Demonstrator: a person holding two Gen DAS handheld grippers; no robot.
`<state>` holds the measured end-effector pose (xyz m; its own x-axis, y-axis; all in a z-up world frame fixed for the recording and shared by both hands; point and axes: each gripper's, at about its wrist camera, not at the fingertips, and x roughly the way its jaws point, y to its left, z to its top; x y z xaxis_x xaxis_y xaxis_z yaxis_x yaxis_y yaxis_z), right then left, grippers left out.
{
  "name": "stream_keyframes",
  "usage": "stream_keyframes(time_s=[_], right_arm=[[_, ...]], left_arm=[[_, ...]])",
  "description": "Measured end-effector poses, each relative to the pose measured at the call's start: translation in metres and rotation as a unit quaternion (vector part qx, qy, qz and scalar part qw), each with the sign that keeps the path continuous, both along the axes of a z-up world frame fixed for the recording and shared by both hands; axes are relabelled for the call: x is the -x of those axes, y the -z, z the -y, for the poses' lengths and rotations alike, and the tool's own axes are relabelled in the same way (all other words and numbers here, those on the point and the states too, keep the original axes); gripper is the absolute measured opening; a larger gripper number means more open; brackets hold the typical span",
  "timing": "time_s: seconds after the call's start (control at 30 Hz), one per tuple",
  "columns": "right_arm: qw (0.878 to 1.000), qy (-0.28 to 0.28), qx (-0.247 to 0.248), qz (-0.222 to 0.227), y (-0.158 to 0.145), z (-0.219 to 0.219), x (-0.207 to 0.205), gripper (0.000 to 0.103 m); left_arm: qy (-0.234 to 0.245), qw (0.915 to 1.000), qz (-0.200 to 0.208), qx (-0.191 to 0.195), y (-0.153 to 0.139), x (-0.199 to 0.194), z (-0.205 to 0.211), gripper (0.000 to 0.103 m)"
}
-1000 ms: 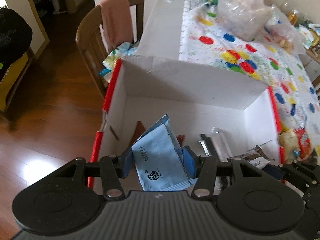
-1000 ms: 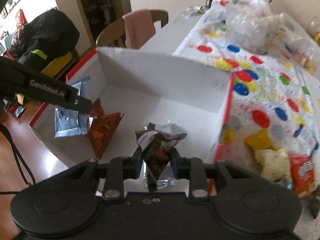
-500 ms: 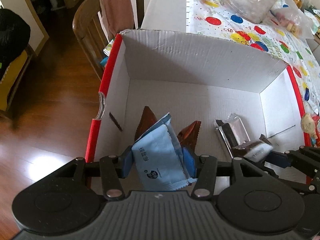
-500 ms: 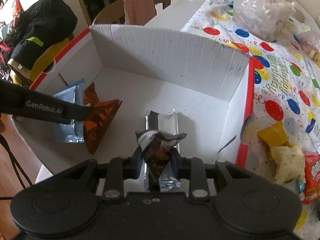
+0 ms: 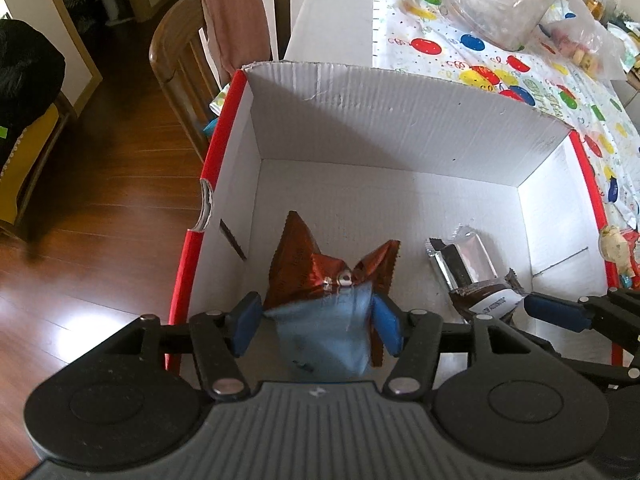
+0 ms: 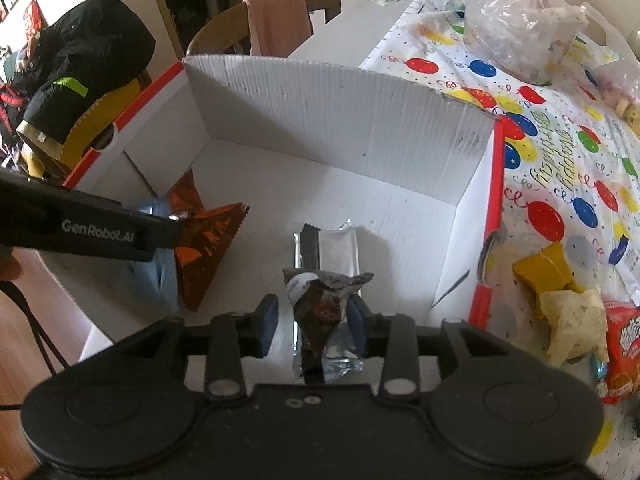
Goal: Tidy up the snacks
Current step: 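Open both tools to release the blue packet and dark snack in the box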
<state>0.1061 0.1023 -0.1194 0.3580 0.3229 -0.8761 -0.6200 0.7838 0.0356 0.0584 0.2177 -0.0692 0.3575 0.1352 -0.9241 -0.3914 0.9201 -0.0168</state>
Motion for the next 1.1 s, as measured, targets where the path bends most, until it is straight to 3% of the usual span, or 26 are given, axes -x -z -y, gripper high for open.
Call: stream_keyframes(time_s=[0.13, 0.37, 0.5, 0.6, 0.97, 1.1], right_arm=[[1.0, 0.001, -0.012, 0.01, -0.01, 0.005, 0.005, 0.046], [0.999, 0.005, -0.033, 0.021, -0.03, 0.02, 0.014, 0.051], [0.998, 0.006, -0.045, 0.031, -0.042, 0.032, 0.02, 0.064], [0.998, 0.009, -0.053, 0.038, -0.051, 0.043, 0.024, 0.066], [0.994, 0.031, -0.082, 0.072, -0.084, 0.091, 0.036, 0.091], [0.991, 0.046, -0.096, 0.08, -0.092, 0.117, 0.036, 0.099]], left_arm=[[0.007, 0.9999, 0.013, -0.001, -0.008, 0.005, 0.006, 0.061], [0.017, 0.9989, 0.044, 0.0, -0.025, 0.013, 0.018, 0.066], [0.027, 0.9976, 0.064, -0.003, -0.037, 0.016, 0.028, 0.07], [0.036, 0.9965, 0.076, -0.002, -0.045, 0.018, 0.037, 0.07], [0.075, 0.9909, 0.112, 0.003, -0.068, 0.018, 0.084, 0.07], [0.086, 0.9884, 0.125, 0.006, -0.074, 0.017, 0.101, 0.08]])
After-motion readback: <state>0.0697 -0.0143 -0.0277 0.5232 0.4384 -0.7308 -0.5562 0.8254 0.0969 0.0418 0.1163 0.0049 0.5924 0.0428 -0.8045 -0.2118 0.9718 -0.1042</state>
